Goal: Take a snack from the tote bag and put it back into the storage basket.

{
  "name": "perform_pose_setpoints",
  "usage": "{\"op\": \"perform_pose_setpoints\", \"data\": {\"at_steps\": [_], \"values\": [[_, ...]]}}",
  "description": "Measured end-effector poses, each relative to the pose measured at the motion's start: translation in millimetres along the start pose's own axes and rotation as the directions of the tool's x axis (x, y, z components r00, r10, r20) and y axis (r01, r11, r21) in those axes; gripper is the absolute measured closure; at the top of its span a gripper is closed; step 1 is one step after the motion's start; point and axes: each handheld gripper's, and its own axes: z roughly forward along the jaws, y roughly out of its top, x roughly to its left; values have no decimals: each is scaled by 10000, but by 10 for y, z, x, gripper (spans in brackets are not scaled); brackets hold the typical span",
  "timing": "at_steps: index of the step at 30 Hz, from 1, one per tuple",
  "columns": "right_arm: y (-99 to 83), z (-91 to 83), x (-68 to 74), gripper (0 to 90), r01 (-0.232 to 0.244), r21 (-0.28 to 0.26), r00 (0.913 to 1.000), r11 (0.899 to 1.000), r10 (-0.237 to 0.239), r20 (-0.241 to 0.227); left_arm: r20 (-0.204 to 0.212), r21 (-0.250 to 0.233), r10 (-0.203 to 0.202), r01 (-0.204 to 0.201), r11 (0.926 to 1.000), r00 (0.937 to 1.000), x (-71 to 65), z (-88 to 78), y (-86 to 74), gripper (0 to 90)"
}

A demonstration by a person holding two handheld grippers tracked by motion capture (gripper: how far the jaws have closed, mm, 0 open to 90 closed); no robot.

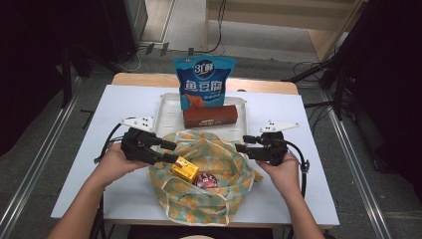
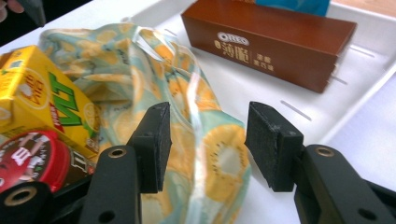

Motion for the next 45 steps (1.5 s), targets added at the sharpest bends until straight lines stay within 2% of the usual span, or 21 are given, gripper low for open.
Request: {"op": "perform_pose_setpoints", "data": {"at_steps": [6, 9, 13, 15, 17, 18, 20, 23, 25, 27, 28, 30, 32, 37, 42, 45], "values": [[-5, -18, -43, 512, -198, -141, 9998, 9997, 198, 21, 101, 586, 317, -323, 9978, 9994, -20, 123, -22, 483], [-9, -9, -43, 511, -199, -90, 9998, 9998, 199, 2, 252, 421, 436, -447, 9981, 9987, -24, 141, -39, 478], [-19, 4, -47, 510, -186, -37, 9998, 9998, 186, 8, 455, 340, 353, -369, 9987, 9983, -7, 153, -58, 459], [-15, 1, -46, 508, -193, -47, 9998, 9998, 193, 13, 739, 400, 611, -642, 9971, 9954, -26, 172, -65, 431], [-15, -4, -54, 508, -210, -61, 9998, 9998, 210, 9, 701, 731, 1087, -1138, 9908, 9916, -61, 226, -85, 400], [-17, -7, -56, 507, -259, -52, 9997, 9996, 259, 19, 683, 848, 1165, -1221, 9889, 9908, -64, 238, -89, 379], [-20, -12, -65, 507, -272, -92, 9996, 9996, 273, 22, 679, 798, 947, -1000, 9918, 9932, -52, 251, -88, 370], [-21, -7, -63, 506, -286, -44, 9996, 9996, 286, 9, 657, 801, 957, -1008, 9917, 9932, -40, 268, -89, 370], [-22, 2, -61, 505, -241, -22, 9997, 9997, 241, 21, 516, 821, 1045, -1085, 9907, 9932, -44, 298, -96, 358], [-22, 7, -58, 504, -246, -7, 9997, 9997, 246, -4, 155, 946, 1238, -1247, 9877, 9922, -49, 329, -97, 368], [-21, 8, -59, 503, -262, 8, 9997, 9997, 262, -14, 51, 1139, 1176, -1174, 9865, 9930, -35, 365, -98, 377], [-24, 11, -60, 503, -251, 15, 9997, 9997, 251, -5, 81, 1373, 1118, -1119, 9842, 9937, -15, 427, -103, 376], [-32, 10, -61, 502, -284, 28, 9996, 9996, 284, 20, 139, 1339, 1105, -1114, 9847, 9938, -1, 464, -108, 363], [-39, 5, -75, 503, -314, 23, 9995, 9995, 314, 54, 289, 1077, 736, -763, 9913, 9969, 67, 488, -102, 371], [-35, 24, -62, 502, -306, 83, 9995, 9995, 305, 20, 208, 1096, 820, -838, 9904, 9964, 56, 501, -95, 370], [-33, 30, -64, 502, -279, 89, 9996, 9996, 279, 21, 204, 1110, 1034, -1051, 9882, 9944, 38, 473, -108, 415]]}}
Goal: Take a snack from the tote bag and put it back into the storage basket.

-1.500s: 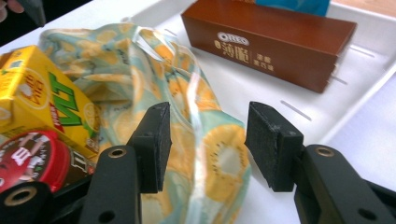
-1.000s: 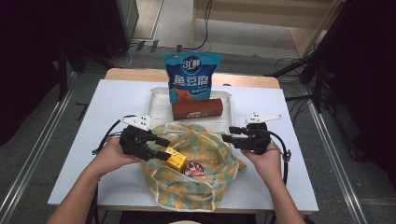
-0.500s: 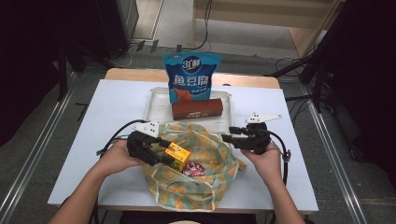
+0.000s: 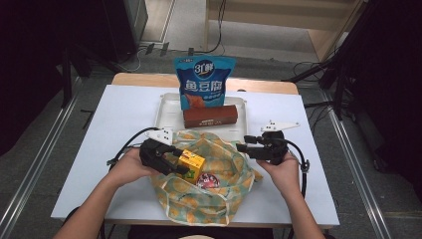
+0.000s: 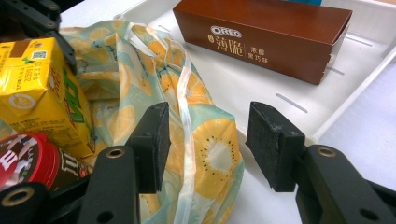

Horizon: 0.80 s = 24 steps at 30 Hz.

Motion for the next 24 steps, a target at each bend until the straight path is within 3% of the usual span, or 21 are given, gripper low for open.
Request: {"op": "perform_pose_setpoints", "data": {"at_steps": [6, 9, 14, 16, 21, 24], "values": [[-2, 10, -3, 503, -5, 36, 10000, 10000, 5, -22, 186, 79, -98, 97, 9999, 9998, -14, -48, -31, 473], [0, 14, 4, 502, 17, 18, 10000, 10000, -17, -58, 209, 103, 147, -149, 9998, 9997, -37, -57, -34, 485], [0, 20, 12, 503, 12, 59, 10000, 10000, -12, -57, 684, 187, 239, -252, 9995, 9974, -68, 2, -21, 372], [0, 20, 15, 502, 13, 59, 10000, 10000, -13, -67, 729, 237, 519, -537, 9983, 9960, -95, 29, -10, 386], [-5, 25, 14, 502, 58, 78, 10000, 10000, -58, -64, 491, 146, 920, -929, 9956, 9945, -128, 48, 5, 441], [-3, 22, 17, 502, 37, 61, 10000, 10000, -36, -58, 286, 189, 599, -604, 9980, 9978, -107, 21, 7, 493]]}}
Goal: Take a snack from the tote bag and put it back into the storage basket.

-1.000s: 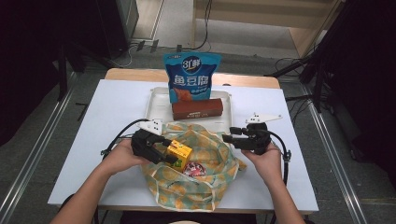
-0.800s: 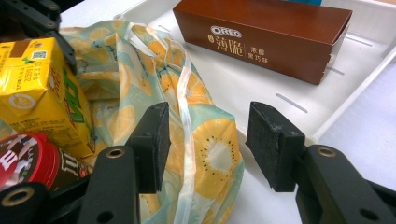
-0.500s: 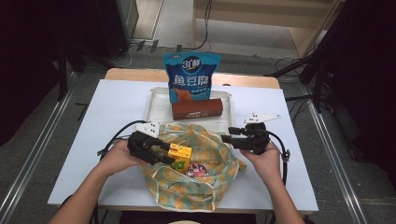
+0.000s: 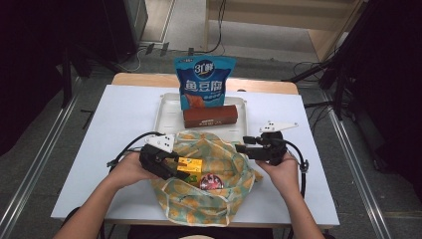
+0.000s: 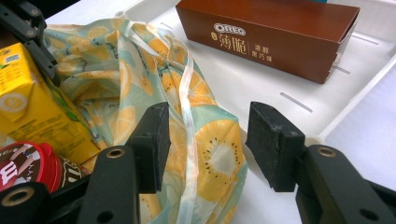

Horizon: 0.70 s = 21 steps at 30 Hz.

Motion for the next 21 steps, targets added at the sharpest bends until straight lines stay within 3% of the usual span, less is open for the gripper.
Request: {"op": "perform_pose_setpoints", "data": {"at_steps": [5, 11, 15, 21], "values": [[0, -6, -7, 502, -27, -2, 10000, 10000, 27, 0, -383, -92, -177, 173, 9998, 9991, 4, -62, 3, 505], [6, -2, -2, 502, -19, -7, 10000, 10000, 19, -29, -557, -751, -720, 677, 9949, 9958, 34, -220, 13, 507], [8, 4, 2, 502, 7, -51, 9999, 10000, -8, -109, -785, -998, -780, 701, 9925, 9939, 24, -314, 49, 507], [6, 4, 7, 500, 90, -64, 9999, 9999, -91, -119, -945, -1065, -1016, 914, 9901, 9903, 24, -394, 85, 507]]}}
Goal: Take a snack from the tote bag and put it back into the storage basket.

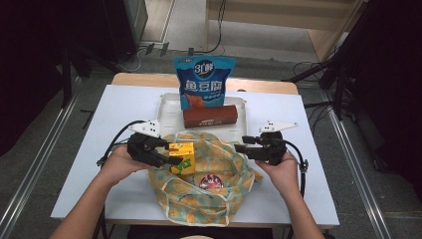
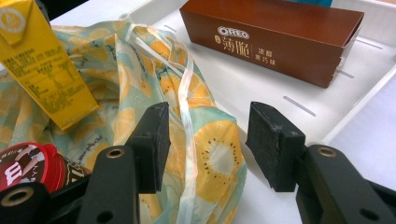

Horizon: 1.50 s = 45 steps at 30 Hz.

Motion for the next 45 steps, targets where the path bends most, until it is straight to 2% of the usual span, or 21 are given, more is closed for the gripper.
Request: {"op": "perform_pose_setpoints", "data": {"at_steps": [11, 15, 19, 21, 24, 27, 29, 33, 39, 45], "values": [[-6, -14, 19, 488, 76, -29, 10000, 10000, -76, -5, -203, -457, -660, 651, 9968, 9976, 63, -82, 38, 508], [-8, -29, 35, 488, 116, -50, 9999, 9999, -116, -25, -152, -547, -830, 821, 9951, 9964, 86, -100, 41, 510], [12, -20, 55, 487, 157, -85, 9998, 9998, -157, -84, -455, -351, -622, 607, 9975, 9970, 66, -107, 106, 509], [21, -9, 73, 487, 185, -54, 9997, 9998, -186, -147, -464, -436, -741, 721, 9964, 9962, 83, -117, 132, 509], [31, -2, 104, 485, 354, -48, 9991, 9994, -355, -238, -733, -376, -715, 689, 9969, 9947, 97, -153, 191, 509], [33, -3, 127, 485, 399, -68, 9987, 9992, -400, -303, -717, -622, -814, 770, 9951, 9941, 102, -197, 232, 509], [38, 2, 133, 483, 502, -51, 9982, 9987, -503, -325, -818, -614, -845, 796, 9949, 9931, 98, -225, 249, 509], [56, 19, 154, 483, 521, -19, 9978, 9986, -521, -401, -951, -750, -1039, 970, 9925, 9900, 113, -282, 267, 509], [72, 72, 177, 482, 624, 29, 9966, 9980, -621, -540, -1175, -868, -1092, 993, 9913, 9871, 137, -404, 335, 509], [66, 93, 182, 481, 569, 107, 9967, 9983, -562, -586, -1618, -737, -1116, 1008, 9922, 9805, 193, -458, 414, 509]]}}
